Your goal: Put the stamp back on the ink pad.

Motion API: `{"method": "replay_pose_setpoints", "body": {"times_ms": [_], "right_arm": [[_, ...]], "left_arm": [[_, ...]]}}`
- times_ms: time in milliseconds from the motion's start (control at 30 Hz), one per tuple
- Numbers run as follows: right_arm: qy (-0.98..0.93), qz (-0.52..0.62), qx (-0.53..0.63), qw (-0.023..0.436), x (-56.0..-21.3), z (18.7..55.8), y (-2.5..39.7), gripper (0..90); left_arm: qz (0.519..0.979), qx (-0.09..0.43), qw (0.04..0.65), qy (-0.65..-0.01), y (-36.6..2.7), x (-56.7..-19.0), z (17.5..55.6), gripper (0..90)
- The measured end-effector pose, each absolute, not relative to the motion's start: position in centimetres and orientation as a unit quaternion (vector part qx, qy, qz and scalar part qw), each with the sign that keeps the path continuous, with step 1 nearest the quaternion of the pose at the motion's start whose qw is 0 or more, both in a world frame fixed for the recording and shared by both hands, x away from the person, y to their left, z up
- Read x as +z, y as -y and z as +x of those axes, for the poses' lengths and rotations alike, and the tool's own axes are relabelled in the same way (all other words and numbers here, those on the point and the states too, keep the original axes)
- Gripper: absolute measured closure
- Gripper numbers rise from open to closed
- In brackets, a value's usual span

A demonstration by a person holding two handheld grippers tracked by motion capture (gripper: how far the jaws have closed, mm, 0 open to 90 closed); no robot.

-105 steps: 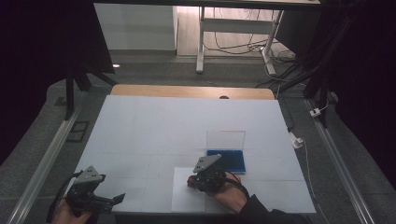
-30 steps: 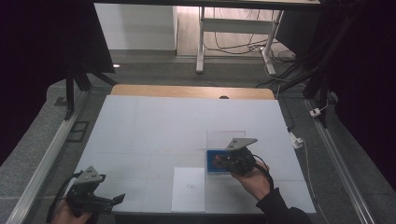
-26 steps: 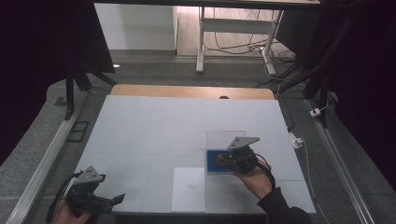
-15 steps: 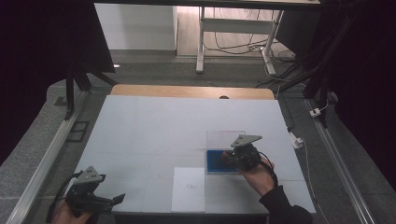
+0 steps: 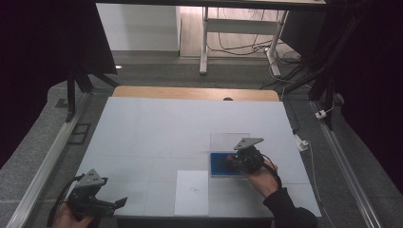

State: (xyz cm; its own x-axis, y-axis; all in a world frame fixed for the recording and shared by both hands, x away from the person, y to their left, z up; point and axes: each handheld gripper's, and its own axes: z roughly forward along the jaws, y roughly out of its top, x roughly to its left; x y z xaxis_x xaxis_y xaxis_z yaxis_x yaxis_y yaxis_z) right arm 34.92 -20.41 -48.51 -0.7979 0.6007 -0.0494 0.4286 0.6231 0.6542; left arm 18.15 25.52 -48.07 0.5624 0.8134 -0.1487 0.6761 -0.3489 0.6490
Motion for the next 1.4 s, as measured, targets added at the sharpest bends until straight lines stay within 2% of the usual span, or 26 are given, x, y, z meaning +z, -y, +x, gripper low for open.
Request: {"method": "replay_pose_setpoints", "body": {"times_ms": [267,433,967,1200,1333,1400], "right_arm": [[-0.891,0.290,0.324,0.132,-48.5,34.9,20.4,78.9],[-0.884,0.295,0.337,0.134,-48.1,34.8,20.5,73.1],[-0.872,0.312,0.355,0.131,-47.1,34.1,20.8,38.2],[-0.862,0.319,0.369,0.138,-46.5,33.3,21.1,18.9],[-0.858,0.328,0.372,0.131,-46.2,32.9,21.3,10.3],[-0.858,0.334,0.371,0.124,-46.0,32.8,21.4,9.2]], "left_arm": [[0.815,0.100,0.342,-0.457,-25.5,-48.1,18.2,0.6],[0.815,0.100,0.342,-0.457,-25.5,-48.1,18.2,0.6],[0.815,0.100,0.342,-0.457,-25.5,-48.1,18.2,0.6],[0.815,0.100,0.342,-0.458,-25.5,-48.1,18.2,0.6],[0.814,0.098,0.342,-0.459,-25.6,-48.1,18.2,0.6],[0.814,0.097,0.342,-0.460,-25.6,-48.1,18.2,0.6]]}}
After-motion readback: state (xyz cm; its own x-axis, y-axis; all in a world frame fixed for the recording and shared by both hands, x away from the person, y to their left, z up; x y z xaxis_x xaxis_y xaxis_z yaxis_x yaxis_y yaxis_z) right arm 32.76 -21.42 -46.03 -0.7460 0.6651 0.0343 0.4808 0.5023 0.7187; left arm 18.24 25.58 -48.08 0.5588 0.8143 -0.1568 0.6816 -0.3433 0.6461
